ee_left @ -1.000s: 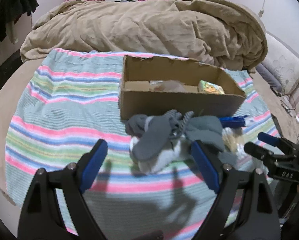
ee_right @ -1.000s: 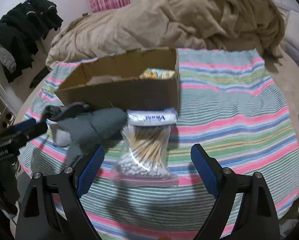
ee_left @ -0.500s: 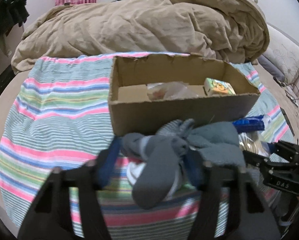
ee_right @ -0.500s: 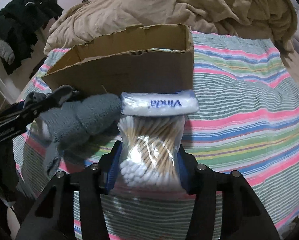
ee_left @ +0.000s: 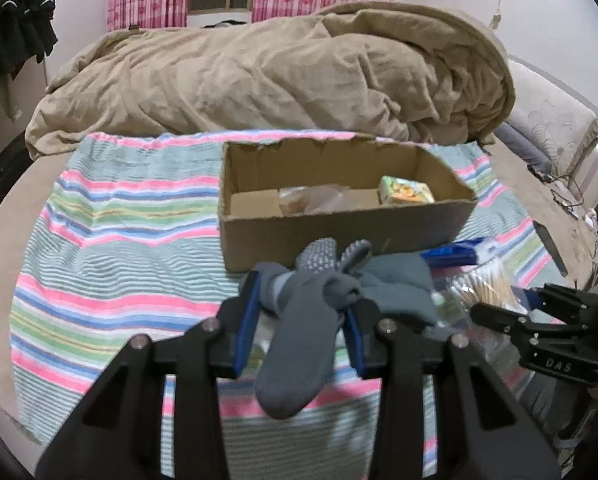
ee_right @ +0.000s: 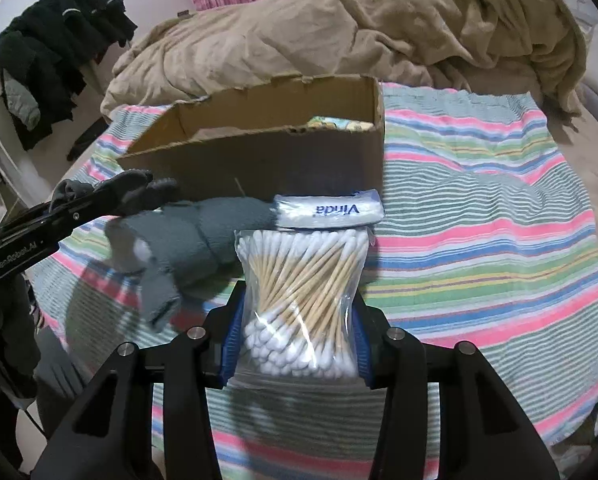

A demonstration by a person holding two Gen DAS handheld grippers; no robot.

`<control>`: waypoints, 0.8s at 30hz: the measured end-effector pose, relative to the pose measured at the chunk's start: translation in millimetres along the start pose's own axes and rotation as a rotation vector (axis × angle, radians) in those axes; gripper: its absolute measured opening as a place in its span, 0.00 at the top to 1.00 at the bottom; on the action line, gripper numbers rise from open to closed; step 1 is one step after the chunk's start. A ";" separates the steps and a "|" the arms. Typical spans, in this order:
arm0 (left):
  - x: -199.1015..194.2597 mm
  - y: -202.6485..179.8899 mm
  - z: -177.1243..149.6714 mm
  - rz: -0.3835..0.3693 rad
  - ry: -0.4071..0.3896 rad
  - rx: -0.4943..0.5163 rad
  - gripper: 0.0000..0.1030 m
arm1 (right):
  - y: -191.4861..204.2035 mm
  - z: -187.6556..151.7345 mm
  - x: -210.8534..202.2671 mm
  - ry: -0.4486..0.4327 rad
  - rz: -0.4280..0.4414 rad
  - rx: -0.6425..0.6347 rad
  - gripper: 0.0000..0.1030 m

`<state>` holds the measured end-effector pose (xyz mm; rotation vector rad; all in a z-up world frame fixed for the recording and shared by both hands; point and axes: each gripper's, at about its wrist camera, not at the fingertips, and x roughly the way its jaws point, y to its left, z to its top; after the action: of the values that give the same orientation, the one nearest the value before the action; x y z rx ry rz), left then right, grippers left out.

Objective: Organize objects
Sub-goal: 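Grasp a grey glove with the left tool while the right tool grasps the cotton swab bag, then carry the glove and swab bag into the box and open both tools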

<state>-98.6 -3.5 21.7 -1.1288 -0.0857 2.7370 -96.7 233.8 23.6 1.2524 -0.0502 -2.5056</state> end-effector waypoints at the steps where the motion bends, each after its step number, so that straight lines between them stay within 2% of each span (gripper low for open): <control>1: -6.2 -0.3 0.6 -0.002 -0.007 0.000 0.63 | 1.0 0.1 -2.9 -0.005 0.003 0.000 0.53; 12: -54.9 -2.6 16.0 -0.033 -0.072 -0.021 0.63 | 12.5 11.4 -38.3 -0.068 0.051 0.002 0.53; 24: -62.6 -1.5 49.3 -0.057 -0.116 -0.020 0.63 | 18.3 60.2 -57.0 -0.171 0.053 -0.026 0.53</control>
<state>-89.6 -13.0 100.3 -0.9564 -0.1586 2.7555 -107.1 227.4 107.6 1.0103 -0.0905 -2.5525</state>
